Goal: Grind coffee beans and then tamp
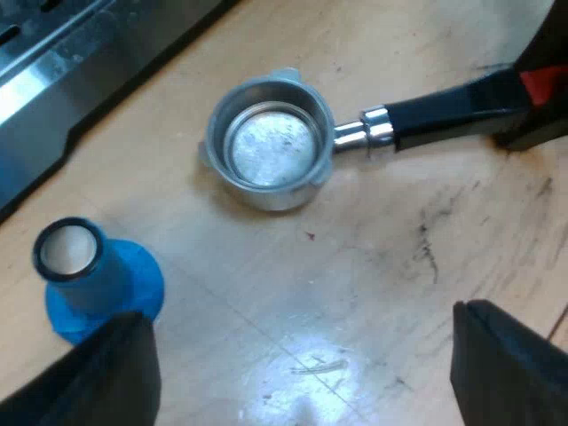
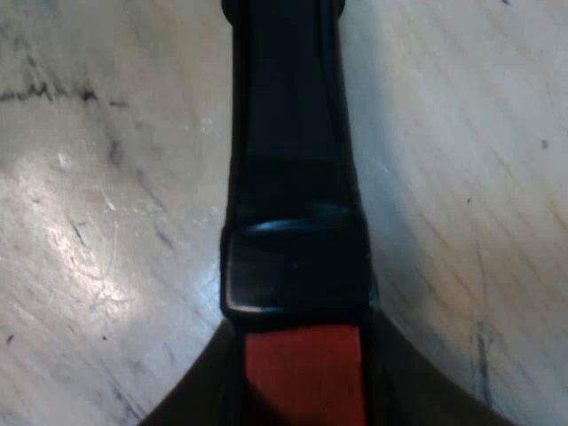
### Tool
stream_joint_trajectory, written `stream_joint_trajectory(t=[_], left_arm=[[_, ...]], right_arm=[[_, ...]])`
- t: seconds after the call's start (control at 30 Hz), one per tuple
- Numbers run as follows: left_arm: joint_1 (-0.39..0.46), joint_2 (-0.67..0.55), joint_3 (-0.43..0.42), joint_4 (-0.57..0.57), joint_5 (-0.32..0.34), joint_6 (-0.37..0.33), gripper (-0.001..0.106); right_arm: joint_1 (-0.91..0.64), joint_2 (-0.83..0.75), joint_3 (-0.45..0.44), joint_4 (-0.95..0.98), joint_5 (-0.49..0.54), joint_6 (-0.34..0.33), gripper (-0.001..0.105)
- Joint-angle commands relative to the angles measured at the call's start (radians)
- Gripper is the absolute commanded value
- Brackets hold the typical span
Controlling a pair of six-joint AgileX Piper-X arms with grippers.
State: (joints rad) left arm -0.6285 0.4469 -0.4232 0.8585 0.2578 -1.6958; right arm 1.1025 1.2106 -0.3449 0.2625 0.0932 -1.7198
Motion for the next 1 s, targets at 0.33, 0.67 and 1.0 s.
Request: stream_joint_trajectory(t=[0.33, 0.67, 1.0], left_arm=[[-0.005, -0.001, -0.004, -0.008, 0.007, -0.005, 0.070], [-0.005, -0.001, -0.004, -0.008, 0.007, -0.005, 0.070], [-0.005, -0.001, -0.004, -0.008, 0.007, -0.005, 0.070]], right_arm=[[-0.004, -0.002, 0.010, 0.141, -0.049, 0.072, 0.049], [-0.004, -0.004, -0.010, 0.328, -0.046, 0.152, 0.054], [-0.004, -0.004, -0.146, 0.632, -0.061, 0.152, 0.054]])
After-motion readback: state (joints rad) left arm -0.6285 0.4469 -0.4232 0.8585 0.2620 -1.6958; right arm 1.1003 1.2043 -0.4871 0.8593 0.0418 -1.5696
